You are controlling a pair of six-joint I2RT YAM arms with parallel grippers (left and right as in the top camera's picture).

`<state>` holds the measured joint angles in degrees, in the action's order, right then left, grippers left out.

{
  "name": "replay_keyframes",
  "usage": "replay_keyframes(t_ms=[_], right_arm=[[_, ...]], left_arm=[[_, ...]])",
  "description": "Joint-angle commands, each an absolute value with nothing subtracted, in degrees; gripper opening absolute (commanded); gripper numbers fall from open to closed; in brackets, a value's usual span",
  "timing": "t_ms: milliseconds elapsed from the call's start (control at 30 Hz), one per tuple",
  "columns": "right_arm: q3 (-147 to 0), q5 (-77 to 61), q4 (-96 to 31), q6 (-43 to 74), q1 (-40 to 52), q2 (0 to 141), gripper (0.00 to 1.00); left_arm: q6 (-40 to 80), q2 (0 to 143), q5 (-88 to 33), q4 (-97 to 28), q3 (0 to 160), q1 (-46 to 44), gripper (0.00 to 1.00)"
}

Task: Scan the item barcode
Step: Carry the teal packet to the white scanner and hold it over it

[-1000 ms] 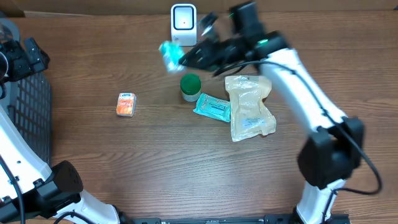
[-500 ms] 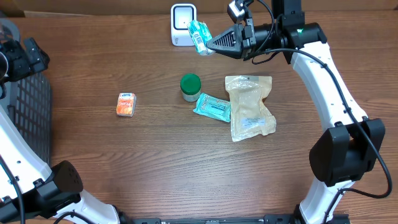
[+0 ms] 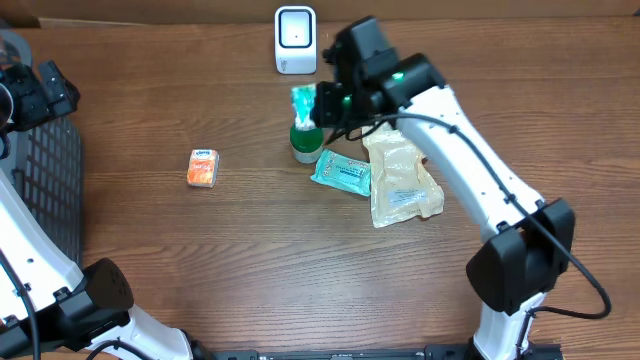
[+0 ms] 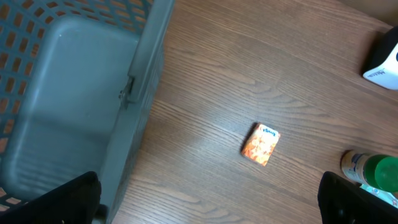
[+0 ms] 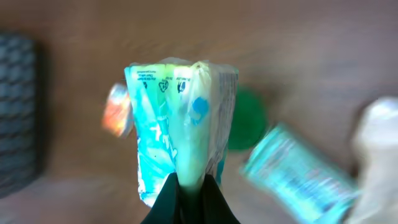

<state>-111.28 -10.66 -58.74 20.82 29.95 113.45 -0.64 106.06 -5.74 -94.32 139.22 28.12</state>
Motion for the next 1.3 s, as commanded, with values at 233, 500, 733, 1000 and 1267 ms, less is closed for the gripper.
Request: replay_keyframes(t_ms=[233,500,733,1000,1267], right_arm=[[-118.89,26.57,-34.57,-5.06,32.86,118.21,0.04],[-118.89,26.98,-7.35,-33.26,30.52,133.84,0.04],[-118.89,25.87,13.02,-52.84,29.85,146.17,0.04],[-118.89,23.16,16.29,-57.12,29.56,148.77,0.04],[-118.89,23.35,17.89,-57.12,30.33,148.73,0.04]], left_arm=[[-1.74,105.10,-5.76,-94.28,139.90,27.73,0.99],[-1.74,105.10,-5.76,-94.28,139.90,27.73,1.00],[-1.74,105.10,-5.76,-94.28,139.90,27.73,1.00],[-1.74,105.10,-5.76,-94.28,139.87,27.73,1.00],[-1.74,105.10,-5.76,-94.28,139.90,27.73,1.00]])
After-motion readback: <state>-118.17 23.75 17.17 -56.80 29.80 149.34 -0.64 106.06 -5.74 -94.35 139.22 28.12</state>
